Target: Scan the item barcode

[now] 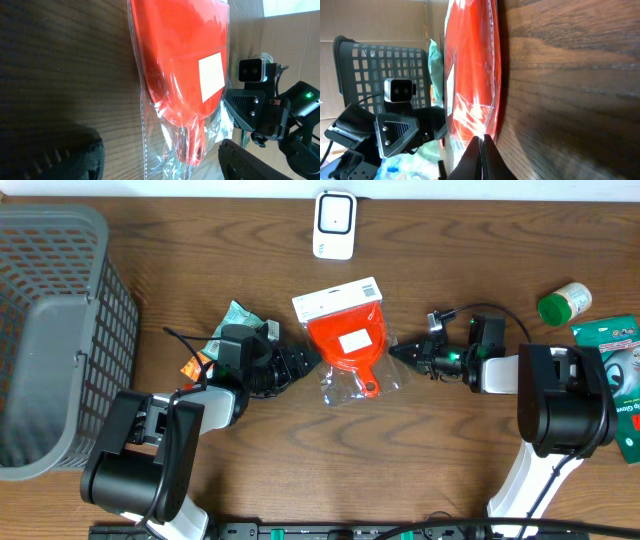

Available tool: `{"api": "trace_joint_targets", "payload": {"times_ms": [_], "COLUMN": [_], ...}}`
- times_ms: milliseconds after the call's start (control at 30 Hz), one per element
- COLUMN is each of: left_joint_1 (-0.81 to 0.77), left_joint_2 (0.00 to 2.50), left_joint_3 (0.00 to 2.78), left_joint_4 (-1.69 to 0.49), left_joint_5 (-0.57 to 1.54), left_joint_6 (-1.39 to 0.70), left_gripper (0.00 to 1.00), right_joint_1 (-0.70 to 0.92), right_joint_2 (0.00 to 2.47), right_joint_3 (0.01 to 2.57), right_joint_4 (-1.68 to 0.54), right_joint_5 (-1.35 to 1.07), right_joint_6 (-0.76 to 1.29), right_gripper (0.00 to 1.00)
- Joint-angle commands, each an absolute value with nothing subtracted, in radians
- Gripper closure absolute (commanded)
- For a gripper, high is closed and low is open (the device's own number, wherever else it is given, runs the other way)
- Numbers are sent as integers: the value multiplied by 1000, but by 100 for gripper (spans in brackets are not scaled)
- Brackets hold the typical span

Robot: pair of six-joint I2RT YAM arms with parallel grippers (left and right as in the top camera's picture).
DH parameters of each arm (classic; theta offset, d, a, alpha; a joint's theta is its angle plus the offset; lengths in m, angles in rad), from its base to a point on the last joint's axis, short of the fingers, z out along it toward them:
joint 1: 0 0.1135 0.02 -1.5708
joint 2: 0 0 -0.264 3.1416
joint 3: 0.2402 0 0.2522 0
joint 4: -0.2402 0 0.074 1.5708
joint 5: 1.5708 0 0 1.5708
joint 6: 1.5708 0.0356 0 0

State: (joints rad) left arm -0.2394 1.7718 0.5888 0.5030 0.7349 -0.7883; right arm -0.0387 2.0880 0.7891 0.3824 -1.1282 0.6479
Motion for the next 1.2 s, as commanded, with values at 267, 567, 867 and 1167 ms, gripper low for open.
{"api": "trace_joint_targets", "payload": {"times_ms": [267, 567, 867, 1167], "left_joint_1": [-291, -307, -307, -330], "left_joint_2": [1838, 1987, 2017, 2017], "left_joint_3": [578, 578, 579, 579], "left_joint_4": [538, 733, 776, 777], "left_joint_5": [664, 670, 688, 715], "left_joint_6": [-789, -942, -956, -955], "left_gripper": [22, 22, 22, 22], "right_joint_1": [-36, -38, -38, -38], "right_joint_2": [2177, 2163, 2085, 2012], "right_joint_3": [744, 744, 744, 744], "right_joint_4": [359, 431, 434, 434], "right_joint_5": [-1023, -1139, -1162, -1166], "right_joint_6": [597, 666, 684, 714], "right_gripper": [99, 99, 99, 99]}}
